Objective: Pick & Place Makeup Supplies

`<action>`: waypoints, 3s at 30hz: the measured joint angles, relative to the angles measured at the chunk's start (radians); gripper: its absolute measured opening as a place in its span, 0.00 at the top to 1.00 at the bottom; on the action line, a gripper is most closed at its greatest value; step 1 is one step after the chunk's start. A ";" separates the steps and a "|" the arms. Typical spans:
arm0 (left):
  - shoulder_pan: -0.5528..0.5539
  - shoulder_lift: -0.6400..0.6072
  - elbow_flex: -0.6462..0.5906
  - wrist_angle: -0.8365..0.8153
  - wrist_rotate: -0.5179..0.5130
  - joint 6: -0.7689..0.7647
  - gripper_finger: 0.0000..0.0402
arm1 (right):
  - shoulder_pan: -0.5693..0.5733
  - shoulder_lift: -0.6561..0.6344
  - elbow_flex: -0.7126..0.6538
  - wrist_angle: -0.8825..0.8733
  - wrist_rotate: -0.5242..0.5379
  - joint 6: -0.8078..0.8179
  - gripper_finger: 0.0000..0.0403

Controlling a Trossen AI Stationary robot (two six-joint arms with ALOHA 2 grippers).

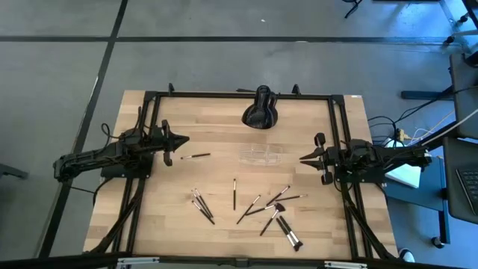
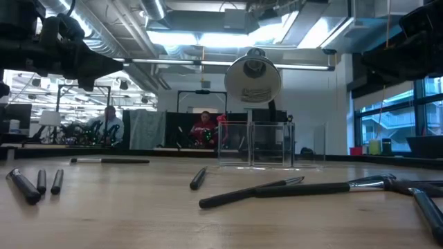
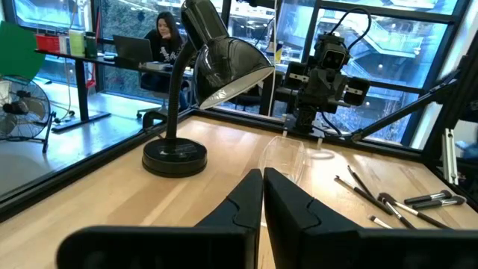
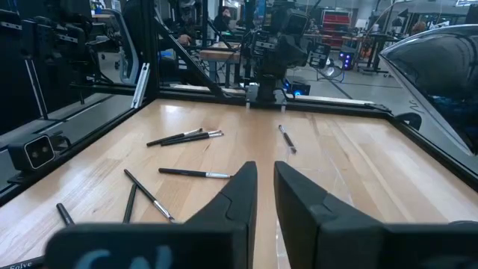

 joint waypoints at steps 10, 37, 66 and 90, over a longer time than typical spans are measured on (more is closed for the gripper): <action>0.000 0.000 0.000 0.000 0.000 0.000 0.97 | 0.000 0.000 0.000 0.000 0.000 0.000 0.88; 0.000 0.000 0.000 0.000 0.000 0.000 0.97 | 0.000 0.000 0.000 0.023 0.000 0.001 0.88; 0.000 0.000 0.000 0.000 0.000 0.000 0.97 | 0.005 0.064 -0.008 0.120 0.236 0.675 0.88; 0.000 0.000 0.000 0.068 -0.220 0.115 0.97 | 0.165 1.041 0.194 0.500 0.355 0.636 0.88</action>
